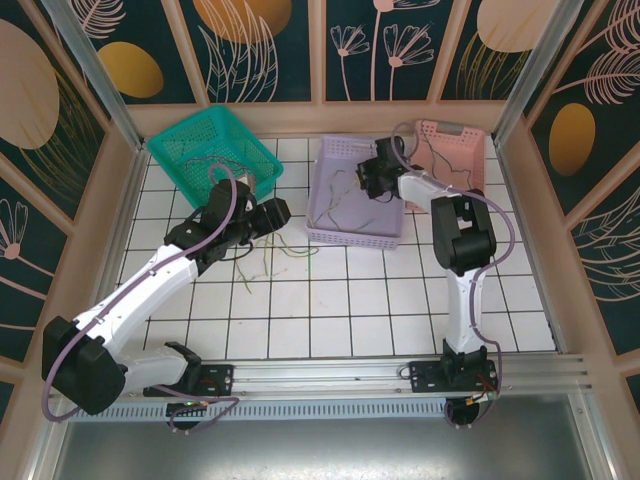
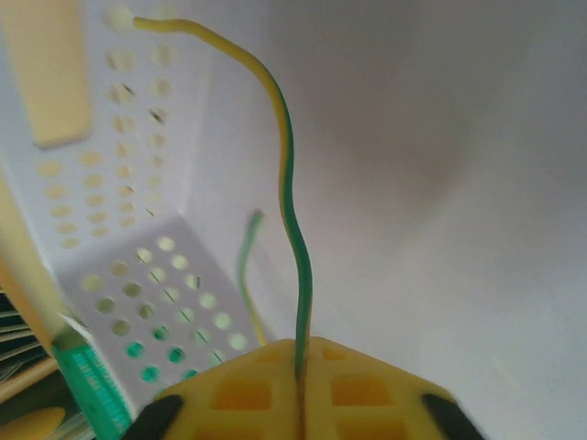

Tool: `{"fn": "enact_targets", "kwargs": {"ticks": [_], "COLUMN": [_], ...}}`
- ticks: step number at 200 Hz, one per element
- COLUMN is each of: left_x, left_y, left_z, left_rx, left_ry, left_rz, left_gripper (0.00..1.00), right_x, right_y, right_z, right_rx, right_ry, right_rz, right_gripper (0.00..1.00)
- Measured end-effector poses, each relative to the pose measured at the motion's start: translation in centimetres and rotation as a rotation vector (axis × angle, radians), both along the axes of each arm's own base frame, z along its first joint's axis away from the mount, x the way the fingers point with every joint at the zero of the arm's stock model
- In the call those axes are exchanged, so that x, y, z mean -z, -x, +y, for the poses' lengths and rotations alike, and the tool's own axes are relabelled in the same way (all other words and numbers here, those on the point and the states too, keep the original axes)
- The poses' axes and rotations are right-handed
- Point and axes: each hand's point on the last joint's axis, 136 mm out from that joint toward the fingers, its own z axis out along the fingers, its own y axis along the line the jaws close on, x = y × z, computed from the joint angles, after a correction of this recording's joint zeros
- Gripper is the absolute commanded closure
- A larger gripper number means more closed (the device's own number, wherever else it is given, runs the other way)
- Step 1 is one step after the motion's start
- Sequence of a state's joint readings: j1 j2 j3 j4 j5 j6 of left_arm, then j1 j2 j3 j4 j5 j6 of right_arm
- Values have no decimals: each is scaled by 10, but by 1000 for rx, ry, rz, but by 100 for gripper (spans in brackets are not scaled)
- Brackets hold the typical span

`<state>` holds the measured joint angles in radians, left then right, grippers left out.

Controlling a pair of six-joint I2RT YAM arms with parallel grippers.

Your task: Untangle the cables

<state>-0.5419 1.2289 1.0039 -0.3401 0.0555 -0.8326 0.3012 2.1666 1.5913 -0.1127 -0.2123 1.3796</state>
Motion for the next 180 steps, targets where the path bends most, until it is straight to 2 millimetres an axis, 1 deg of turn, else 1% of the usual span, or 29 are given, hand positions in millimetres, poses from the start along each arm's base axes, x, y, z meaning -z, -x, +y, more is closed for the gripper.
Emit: {"fn": "enact_targets", "kwargs": {"ticks": [15,30,46,70,83,101,111,132,158,180], "left_x": [0,1,3,12,19,30,35,41,42,46], "left_y": [0,0,-1,-2,-1,0,0,0,-4,-6], "left_z": [0,0,1,4,8,15,19,27,39,54], "left_rx": [-1,-5,-12,-41,-65,-104,-124,-164,-215,-269], "left_ry": [1,2,0,-12,-29,-55,-71,-90,-95,-90], "left_rz": [1,4,12,43,67,108,128,161,184,214], "left_gripper": [28,27,26,23,21,19,18,18,17,17], "right_x": [-14,-26,-31,-22,-19,-22,-30,-55,-80,-95], "right_y": [-15,-24,-23,-13,-4,4,6,7,7,8], "right_z": [-7,-8,-5,2,3,-1,-4,-12,-20,-26], "right_rx": [-1,-11,-21,-27,-24,-8,2,20,37,25], "right_ry": [15,27,37,52,62,70,78,77,83,122], "right_rz": [-33,-62,-67,-23,2,20,15,-20,-63,-104], "right_gripper": [63,56,53,47,47,45,45,44,45,53]}}
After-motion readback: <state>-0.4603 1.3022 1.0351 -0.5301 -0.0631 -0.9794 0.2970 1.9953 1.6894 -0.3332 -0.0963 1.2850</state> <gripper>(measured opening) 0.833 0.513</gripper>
